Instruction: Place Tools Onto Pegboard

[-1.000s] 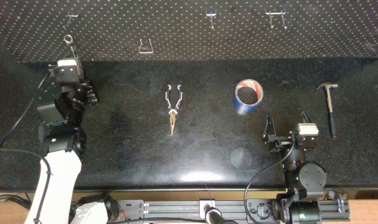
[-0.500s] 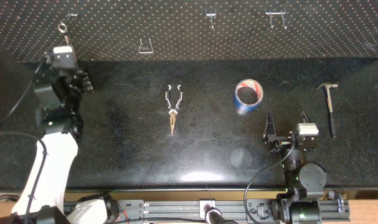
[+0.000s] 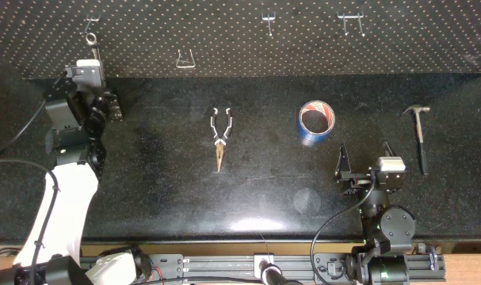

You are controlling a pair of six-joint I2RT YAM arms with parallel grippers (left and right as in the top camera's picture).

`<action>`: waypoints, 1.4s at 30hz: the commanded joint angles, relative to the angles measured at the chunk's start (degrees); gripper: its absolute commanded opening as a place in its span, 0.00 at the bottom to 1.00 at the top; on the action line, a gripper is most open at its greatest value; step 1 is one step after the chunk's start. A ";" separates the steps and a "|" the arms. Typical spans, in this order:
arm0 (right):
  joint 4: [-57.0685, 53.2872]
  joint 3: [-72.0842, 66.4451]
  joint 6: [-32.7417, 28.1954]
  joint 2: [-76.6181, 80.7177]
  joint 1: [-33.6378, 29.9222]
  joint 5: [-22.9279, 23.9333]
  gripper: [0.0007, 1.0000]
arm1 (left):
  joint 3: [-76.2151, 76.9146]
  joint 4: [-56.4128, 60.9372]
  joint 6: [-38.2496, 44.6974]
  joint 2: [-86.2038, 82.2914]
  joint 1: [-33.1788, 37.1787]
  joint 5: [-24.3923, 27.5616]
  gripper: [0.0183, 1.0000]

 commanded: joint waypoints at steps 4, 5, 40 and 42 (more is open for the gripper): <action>-0.09 -0.31 -0.55 -0.42 0.39 0.48 0.93 | 1.95 -1.44 0.72 -2.03 -2.12 1.05 0.01; -0.09 -0.31 -0.57 -0.42 0.39 0.48 0.93 | 1.95 -2.43 0.72 -2.75 -2.12 1.05 0.01; -0.09 -0.31 -0.57 -0.42 0.39 0.48 0.93 | 1.95 -5.27 -3.04 -7.02 -2.01 -10.34 0.01; -0.09 -0.31 -0.55 -0.42 0.39 0.48 0.93 | 1.95 -3.41 -3.02 -6.49 -2.01 -10.36 0.01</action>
